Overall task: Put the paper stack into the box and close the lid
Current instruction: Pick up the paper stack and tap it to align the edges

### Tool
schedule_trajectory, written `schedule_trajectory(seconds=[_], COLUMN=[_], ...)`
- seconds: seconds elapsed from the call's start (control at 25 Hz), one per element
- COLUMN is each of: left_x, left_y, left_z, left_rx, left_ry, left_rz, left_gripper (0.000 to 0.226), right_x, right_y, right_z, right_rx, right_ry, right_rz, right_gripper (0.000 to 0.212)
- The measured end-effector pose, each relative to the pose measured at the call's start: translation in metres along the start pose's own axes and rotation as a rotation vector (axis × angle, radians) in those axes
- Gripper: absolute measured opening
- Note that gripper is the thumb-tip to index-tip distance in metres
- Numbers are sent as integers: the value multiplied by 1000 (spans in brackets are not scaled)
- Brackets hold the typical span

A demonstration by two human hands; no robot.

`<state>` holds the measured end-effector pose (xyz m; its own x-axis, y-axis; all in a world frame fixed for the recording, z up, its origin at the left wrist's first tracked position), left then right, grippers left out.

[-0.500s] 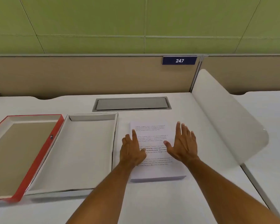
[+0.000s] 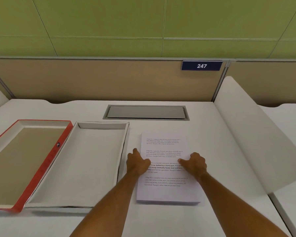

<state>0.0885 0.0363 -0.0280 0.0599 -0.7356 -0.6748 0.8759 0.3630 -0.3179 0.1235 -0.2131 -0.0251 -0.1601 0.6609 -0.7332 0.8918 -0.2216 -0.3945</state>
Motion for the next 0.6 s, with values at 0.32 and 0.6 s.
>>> schedule_trajectory(seconds=[0.32,0.6], left_x=[-5,-1], left_y=[25,26], left_z=[-11,-4], left_rx=[-207,-172], left_ry=[-203,-182], left_rz=[-61,-64], left_gripper=[44,26], right_x=[10,8], right_y=[43,48], right_z=[15,9], right_rx=[169,113], right_ry=[426,381], right_rz=[-242,-221], right_gripper=[72,60])
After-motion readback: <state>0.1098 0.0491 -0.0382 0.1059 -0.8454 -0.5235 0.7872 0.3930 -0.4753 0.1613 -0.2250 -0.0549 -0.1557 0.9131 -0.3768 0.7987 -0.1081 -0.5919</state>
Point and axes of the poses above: each hand's wrist, its own y-axis towards the middle knuckle, its own x-axis out of the palm, z = x × y, the point moved 7 cm from there along y, towards the middle knuckle, and after that the axes turned 2 degrees about x, right-handed, at the moved point
